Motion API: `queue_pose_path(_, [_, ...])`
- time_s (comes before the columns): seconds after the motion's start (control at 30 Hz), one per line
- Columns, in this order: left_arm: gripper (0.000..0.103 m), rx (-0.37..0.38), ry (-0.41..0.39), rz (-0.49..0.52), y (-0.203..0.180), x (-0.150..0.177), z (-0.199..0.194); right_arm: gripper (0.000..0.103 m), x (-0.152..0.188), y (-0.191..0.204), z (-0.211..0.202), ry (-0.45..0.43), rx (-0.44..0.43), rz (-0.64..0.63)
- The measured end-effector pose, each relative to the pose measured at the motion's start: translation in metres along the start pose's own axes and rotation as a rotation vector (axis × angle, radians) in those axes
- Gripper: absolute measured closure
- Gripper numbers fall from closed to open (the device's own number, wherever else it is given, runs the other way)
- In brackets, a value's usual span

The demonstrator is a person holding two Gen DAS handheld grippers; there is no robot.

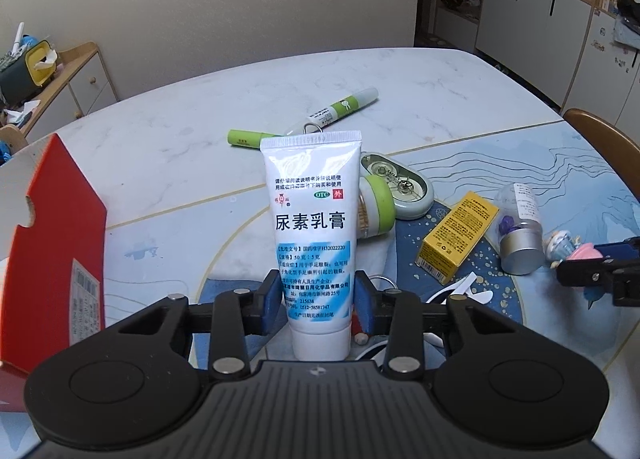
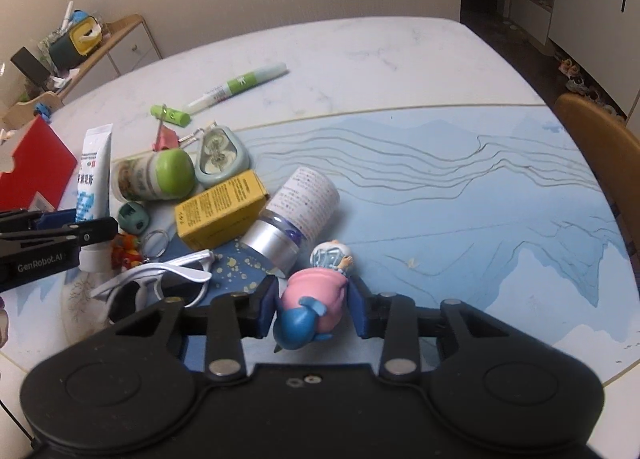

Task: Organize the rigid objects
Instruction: 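Carry the tube with the left tool while the right tool carries the figurine into the box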

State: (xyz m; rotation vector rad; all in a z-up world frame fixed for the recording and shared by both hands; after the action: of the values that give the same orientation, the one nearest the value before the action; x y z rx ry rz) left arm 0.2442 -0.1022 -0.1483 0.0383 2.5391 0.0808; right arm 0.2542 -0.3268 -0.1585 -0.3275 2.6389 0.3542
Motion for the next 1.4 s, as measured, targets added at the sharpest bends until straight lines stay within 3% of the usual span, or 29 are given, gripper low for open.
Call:
queue_pose_path(0.37, [0.066, -0.003, -0.009, -0.027, 0.009, 0.007, -0.034, 0.066, 0.003, 0.001, -0.034, -0.055, -0.050, -0.015])
queue_pose_path(0.67, [0.066, 0.022, -0.019, -0.094, 0.033, 0.006, -0.078, 0.067, -0.008, 0.034, -0.069, -0.113, -0.128, -0.110])
queue_pose_path(1.0, [0.066, 0.069, -0.016, -0.195, 0.098, 0.009, -0.116, 0.067, -0.025, 0.115, -0.089, -0.155, -0.202, -0.230])
queue_pose_path(1.4, [0.066, 0.025, -0.028, -0.241, 0.204, 0.020, -0.144, 0.067, -0.050, 0.249, -0.085, -0.192, -0.289, -0.341])
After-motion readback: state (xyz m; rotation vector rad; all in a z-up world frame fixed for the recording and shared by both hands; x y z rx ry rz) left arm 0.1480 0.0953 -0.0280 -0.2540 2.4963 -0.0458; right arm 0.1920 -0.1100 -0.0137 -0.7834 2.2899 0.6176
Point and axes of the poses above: each gripper's, at about its wrist camera, not at the fingertips, and z roughly the way its jaws point, y to its left, x to its underside, the point moved 3 cm from there along z, roughly the way its jaws point, and after that the axes turned 5 degrees about y, right-handed, at the moved point
